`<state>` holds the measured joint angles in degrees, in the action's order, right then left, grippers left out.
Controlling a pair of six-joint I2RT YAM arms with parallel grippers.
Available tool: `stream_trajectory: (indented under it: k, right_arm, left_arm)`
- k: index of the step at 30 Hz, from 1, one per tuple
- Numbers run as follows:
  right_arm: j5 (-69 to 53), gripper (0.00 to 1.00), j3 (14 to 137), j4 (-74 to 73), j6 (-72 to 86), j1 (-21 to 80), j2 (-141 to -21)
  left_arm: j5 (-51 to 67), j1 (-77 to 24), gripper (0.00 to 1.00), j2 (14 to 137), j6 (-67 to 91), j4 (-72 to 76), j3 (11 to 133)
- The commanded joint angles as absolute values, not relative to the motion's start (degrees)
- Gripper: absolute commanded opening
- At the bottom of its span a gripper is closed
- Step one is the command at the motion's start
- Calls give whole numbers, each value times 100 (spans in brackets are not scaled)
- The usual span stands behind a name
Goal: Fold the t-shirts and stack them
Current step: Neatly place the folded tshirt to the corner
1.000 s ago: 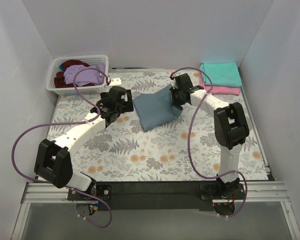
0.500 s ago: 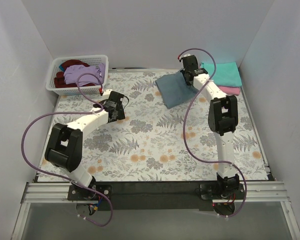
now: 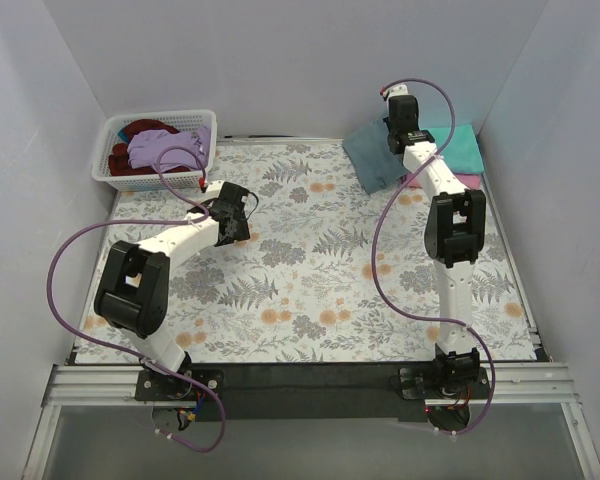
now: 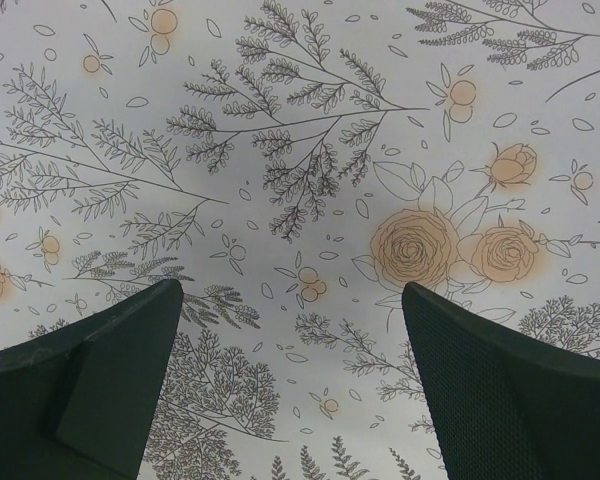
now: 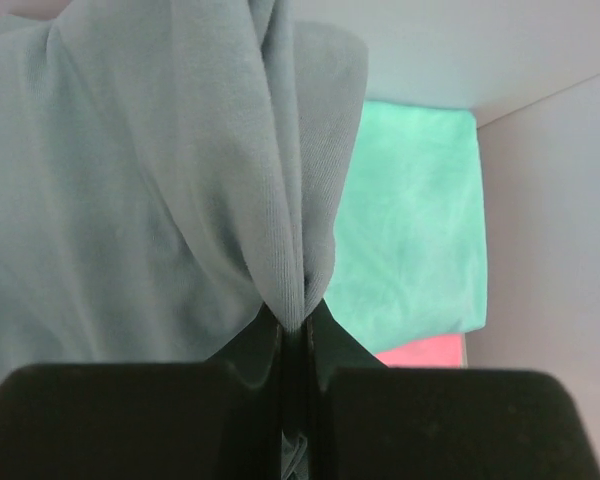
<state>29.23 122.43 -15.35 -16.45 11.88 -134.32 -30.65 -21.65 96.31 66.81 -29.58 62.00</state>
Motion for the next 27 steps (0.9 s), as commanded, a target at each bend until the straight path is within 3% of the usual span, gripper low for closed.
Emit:
stream_trajectory:
  k: [1, 19, 27]
  right_arm:
    - [3190, 1, 12525, -599, -1749, 1099, -13325]
    - [3234, 1, 12454, -475, -1758, 853, -12946]
    - [2602, 1, 12366, -510, -1275, 396, -12850]
  left_arm:
    - [-3112, -2153, 91, 9659, 6733, -2962, 6425]
    - [-2900, -2153, 90, 9861, 6715, -3015, 6486]
    - [-2857, -2153, 90, 9975, 6706, -3059, 6521]
